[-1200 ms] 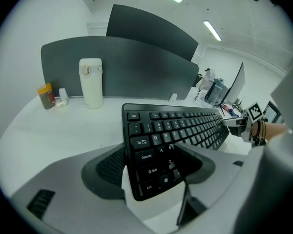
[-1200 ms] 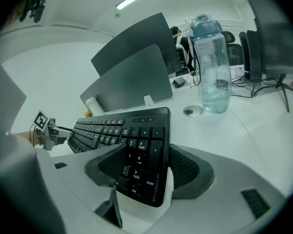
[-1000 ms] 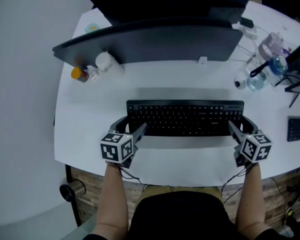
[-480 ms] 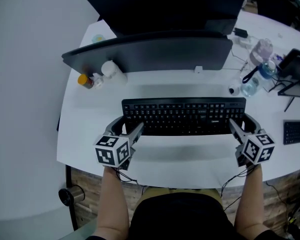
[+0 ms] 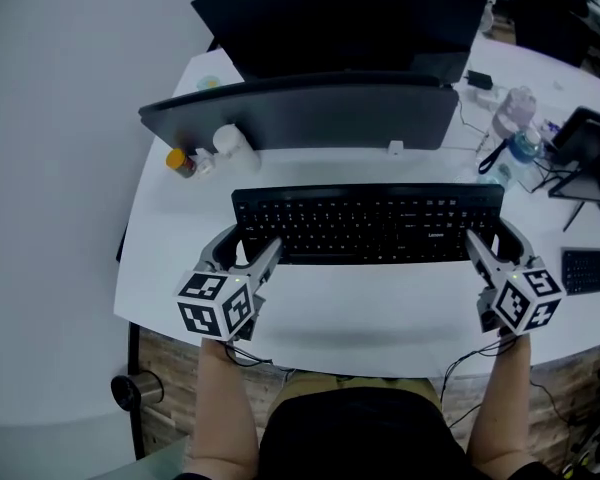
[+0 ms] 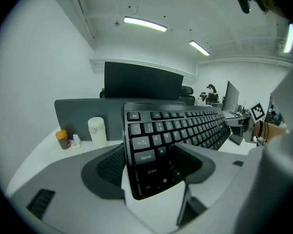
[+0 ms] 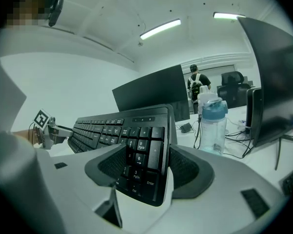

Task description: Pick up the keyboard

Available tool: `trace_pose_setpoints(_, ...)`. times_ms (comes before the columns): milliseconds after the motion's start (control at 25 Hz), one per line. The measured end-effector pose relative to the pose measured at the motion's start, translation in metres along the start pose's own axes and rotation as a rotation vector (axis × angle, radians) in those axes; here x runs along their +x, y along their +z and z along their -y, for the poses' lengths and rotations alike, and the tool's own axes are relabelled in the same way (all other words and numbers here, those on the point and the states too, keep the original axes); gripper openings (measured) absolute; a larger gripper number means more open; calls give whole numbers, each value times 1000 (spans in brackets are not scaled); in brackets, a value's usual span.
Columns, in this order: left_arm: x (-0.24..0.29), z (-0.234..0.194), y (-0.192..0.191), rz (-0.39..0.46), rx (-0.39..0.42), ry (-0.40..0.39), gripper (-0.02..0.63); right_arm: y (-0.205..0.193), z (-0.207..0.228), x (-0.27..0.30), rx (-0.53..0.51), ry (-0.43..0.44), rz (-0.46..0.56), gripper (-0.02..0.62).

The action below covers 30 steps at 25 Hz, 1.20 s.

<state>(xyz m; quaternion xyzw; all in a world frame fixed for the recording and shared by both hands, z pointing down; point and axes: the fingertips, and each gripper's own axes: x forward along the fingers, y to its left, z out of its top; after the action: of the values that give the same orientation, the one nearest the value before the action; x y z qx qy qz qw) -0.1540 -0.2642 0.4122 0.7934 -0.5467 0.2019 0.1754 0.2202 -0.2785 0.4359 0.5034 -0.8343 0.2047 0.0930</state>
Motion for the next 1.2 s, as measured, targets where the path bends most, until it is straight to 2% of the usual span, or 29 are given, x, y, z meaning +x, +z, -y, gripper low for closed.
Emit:
trace_pose_setpoints(800, -35, 34, 94, 172, 76, 13, 314, 92, 7, -50, -83, -18, 178, 287)
trace_pose_setpoints(1200, -61, 39, 116, 253, 105, 15, 311, 116, -7, -70, -117, -16, 241, 287)
